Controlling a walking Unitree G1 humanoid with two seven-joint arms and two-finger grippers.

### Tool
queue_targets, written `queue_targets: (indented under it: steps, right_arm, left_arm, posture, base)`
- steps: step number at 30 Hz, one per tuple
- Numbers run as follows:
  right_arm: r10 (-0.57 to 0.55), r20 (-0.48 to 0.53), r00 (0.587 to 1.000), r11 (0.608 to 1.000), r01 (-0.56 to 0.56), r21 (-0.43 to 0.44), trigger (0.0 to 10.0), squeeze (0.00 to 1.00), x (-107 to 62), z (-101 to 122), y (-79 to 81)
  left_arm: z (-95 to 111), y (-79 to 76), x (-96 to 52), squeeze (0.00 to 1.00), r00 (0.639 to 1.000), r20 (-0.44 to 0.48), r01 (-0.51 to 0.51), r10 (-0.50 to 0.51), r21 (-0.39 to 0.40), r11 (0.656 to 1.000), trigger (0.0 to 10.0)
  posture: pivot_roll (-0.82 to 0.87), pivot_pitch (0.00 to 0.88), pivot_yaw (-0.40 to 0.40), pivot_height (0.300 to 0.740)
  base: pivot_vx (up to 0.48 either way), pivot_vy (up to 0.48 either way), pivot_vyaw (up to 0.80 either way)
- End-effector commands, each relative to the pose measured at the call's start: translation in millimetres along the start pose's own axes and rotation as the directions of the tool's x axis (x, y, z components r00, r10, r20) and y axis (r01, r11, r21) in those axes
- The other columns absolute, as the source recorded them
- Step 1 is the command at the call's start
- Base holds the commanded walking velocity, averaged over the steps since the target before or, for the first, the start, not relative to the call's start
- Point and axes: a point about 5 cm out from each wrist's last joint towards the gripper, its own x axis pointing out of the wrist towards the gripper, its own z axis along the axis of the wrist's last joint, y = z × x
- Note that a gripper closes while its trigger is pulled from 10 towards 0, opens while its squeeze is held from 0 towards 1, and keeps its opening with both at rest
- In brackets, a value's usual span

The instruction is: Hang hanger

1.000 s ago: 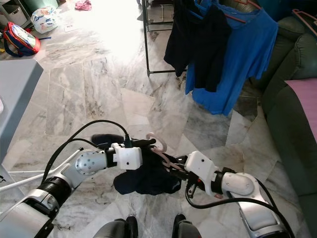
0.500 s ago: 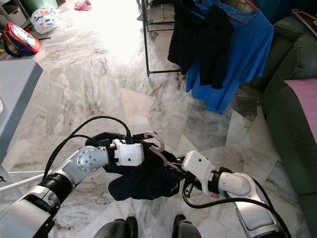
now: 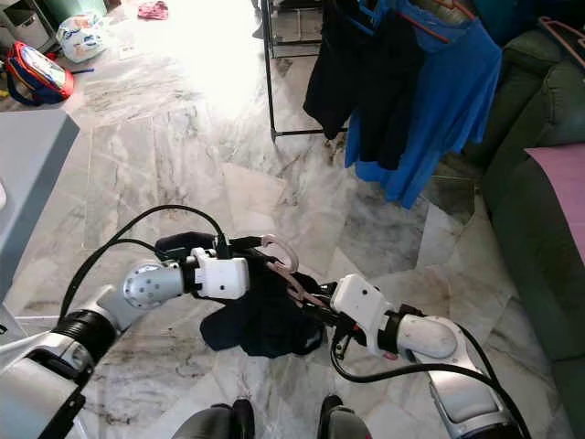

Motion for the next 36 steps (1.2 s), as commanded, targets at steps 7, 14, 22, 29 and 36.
queue_targets:
  steps: [7, 14, 22, 29, 36]
  right_arm:
    - [0.006, 0.006, 1.000, 1.000, -0.006, -0.030, 10.0, 0.00, -8.1, 0, 0.5]
    - [0.004, 0.010, 1.000, 0.999, -0.004, -0.037, 10.0, 0.00, -8.8, 1, 1.1]
    - [-0.011, -0.003, 1.000, 0.999, 0.011, -0.048, 10.0, 0.00, -11.5, -2, 1.3]
    - [-0.042, -0.012, 0.999, 0.997, 0.041, -0.071, 10.0, 0.00, -13.0, -3, -1.4]
    - [-0.090, -0.006, 0.996, 0.991, 0.089, -0.105, 10.0, 0.00, -12.5, -2, -9.1]
  left_arm:
    - [-19, 9.1, -20.4, 0.00, 0.992, -0.123, -0.014, 0.012, -0.014, 1.000, 10.0]
    - [-21, 10.5, -20.6, 0.00, 0.989, -0.145, 0.001, -0.003, -0.011, 1.000, 10.0]
    - [-26, 22.6, -28.1, 1.00, 0.983, -0.173, -0.064, 0.055, -0.048, 0.997, 10.0]
    - [-30, 8.8, -29.7, 1.00, 0.983, -0.186, -0.027, 0.015, -0.063, 0.998, 10.0]
    - [-27, 1.5, -25.1, 1.00, 0.987, -0.153, 0.036, -0.050, -0.092, 0.995, 10.0]
  posture:
    - [0.00, 0.243, 0.061, 0.740]
    - [-0.01, 0.244, 0.064, 0.740]
    - [-0.01, 0.248, 0.061, 0.740]
    - [-0.02, 0.252, 0.054, 0.740]
    - [-0.02, 0.255, 0.052, 0.740]
  base:
    - [0.000, 0.000, 0.00]
    - [0.000, 0.000, 0.00]
    - [0.000, 0.000, 0.00]
    - [0.000, 0.000, 0.00]
    - [0.000, 0.000, 0.00]
